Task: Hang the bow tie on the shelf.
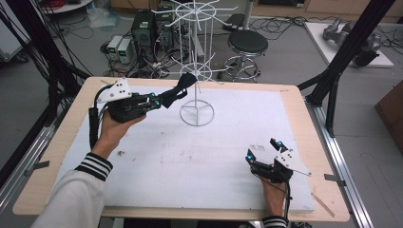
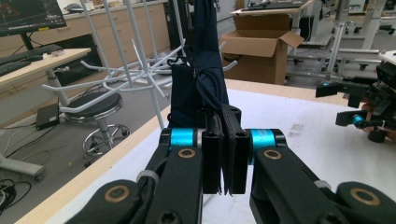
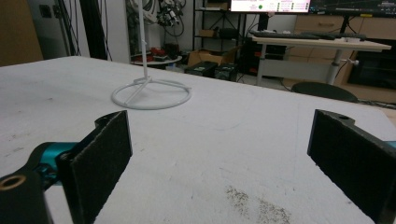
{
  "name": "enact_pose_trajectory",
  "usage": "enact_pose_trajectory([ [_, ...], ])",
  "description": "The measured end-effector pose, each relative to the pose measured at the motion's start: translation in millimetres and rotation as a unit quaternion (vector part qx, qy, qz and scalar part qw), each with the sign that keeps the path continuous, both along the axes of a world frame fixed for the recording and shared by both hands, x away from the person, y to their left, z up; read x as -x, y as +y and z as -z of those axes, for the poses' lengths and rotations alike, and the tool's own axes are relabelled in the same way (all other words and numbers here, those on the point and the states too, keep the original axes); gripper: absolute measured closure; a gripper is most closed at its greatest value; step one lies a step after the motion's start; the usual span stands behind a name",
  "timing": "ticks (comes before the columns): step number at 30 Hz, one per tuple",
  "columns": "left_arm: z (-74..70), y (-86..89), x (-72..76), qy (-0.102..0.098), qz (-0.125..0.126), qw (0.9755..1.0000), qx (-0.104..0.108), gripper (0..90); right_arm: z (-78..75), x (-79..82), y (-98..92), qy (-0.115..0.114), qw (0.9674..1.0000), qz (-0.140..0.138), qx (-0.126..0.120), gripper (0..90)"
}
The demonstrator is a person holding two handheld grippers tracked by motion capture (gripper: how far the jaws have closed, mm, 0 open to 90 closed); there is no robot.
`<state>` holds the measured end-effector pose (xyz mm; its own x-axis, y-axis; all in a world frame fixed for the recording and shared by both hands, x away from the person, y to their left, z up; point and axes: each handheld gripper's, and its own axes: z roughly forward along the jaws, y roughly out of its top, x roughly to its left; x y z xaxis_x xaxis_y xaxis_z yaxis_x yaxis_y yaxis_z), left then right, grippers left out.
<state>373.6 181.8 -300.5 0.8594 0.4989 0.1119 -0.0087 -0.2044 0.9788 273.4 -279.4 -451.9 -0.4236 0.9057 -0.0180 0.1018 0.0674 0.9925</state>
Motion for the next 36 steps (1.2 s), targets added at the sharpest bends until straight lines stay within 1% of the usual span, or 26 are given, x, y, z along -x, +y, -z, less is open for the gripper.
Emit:
enact_pose_trajectory([
  [7,-1.0,1.4,-4.1,0.004,-0.004,1.0,0.006,87.0,0.0,-0.2,-0.2,-0.002,1.0,0.0,0.001,5.5],
  [13,-2.9,4.5,-9.1,0.008,-0.012,0.9996,0.023,87.0,0.0,0.0,-0.1,0.0,1.0,0.0,0.0,5.5],
  [17,-2.6,5.8,-13.7,0.016,-0.018,0.9992,0.033,86.9,0.0,0.0,0.0,0.0,1.0,0.0,0.0,5.5],
  [18,-2.0,6.4,-16.2,0.023,-0.022,0.9988,0.039,86.9,0.0,0.0,0.0,0.0,1.0,0.0,0.0,5.5],
  [19,-2.0,6.4,-16.2,0.023,-0.022,0.9988,0.039,86.9,0.0,0.0,0.0,0.0,1.0,0.0,0.0,5.4],
  [21,-1.3,7.3,-18.5,0.027,-0.025,0.9983,0.046,86.9,0.0,0.0,0.0,0.0,1.0,0.0,0.0,5.5],
  [22,-0.5,7.6,-19.9,0.032,-0.028,0.998,0.047,86.9,0.0,-0.2,-0.2,-0.001,1.0,0.0,0.001,5.5],
  [24,-0.1,7.6,-20.3,0.032,-0.029,0.9981,0.044,86.9,0.0,-0.2,-0.2,-0.001,1.0,0.0,0.001,5.5],
  [26,0.5,8.3,-21.4,0.035,-0.036,0.9979,0.042,86.8,0.0,-0.2,-0.2,-0.001,1.0,0.0,0.0,5.5],
  [28,0.7,8.6,-21.7,0.038,-0.036,0.9976,0.045,86.8,0.0,-0.2,-0.2,-0.001,1.0,0.0,0.0,5.5],
  [32,0.2,7.8,-21.2,0.034,-0.037,0.998,0.039,86.8,0.0,-0.4,-0.4,-0.002,1.0,0.0,0.001,5.4],
  [36,-0.2,9.0,-21.7,0.036,-0.046,0.9976,0.038,86.8,-0.1,0.1,0.0,0.001,1.0,-0.001,0.001,5.5],
])
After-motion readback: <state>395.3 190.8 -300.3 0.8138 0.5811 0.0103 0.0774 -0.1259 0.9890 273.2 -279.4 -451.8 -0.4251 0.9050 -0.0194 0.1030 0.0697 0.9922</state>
